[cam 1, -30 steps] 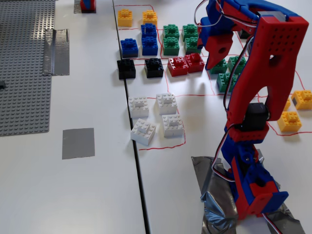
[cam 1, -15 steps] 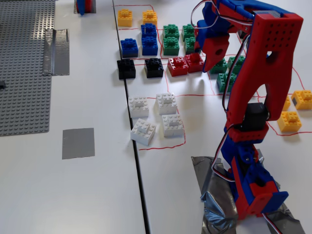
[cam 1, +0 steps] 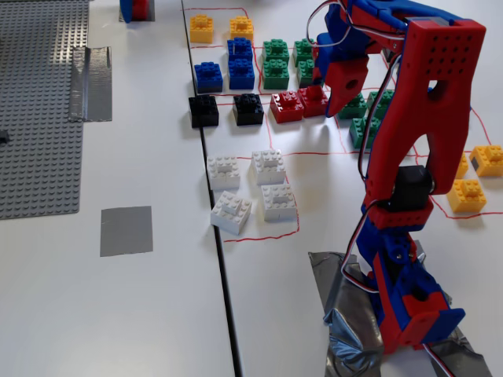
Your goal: Grab the block and put it in the grey marker
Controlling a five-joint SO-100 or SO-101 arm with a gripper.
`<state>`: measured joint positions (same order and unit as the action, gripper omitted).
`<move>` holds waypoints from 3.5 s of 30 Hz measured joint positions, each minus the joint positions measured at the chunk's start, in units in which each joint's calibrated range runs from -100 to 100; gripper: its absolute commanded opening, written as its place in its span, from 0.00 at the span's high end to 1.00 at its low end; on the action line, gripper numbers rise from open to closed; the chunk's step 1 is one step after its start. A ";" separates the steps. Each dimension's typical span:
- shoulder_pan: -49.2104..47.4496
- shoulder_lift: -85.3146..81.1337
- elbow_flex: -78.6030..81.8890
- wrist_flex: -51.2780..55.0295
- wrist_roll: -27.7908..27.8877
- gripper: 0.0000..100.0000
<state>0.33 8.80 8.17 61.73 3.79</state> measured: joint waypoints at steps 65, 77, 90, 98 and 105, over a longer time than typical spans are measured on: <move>-22.54 -3.25 -32.52 31.47 0.44 1.00; -38.71 -3.25 -32.88 32.36 0.44 1.00; -48.15 -1.00 -29.70 29.37 1.90 1.00; -50.57 3.17 -27.25 26.38 3.52 1.00; -52.25 8.59 -27.25 24.43 3.61 1.00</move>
<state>-51.92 17.40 -19.07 86.17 7.40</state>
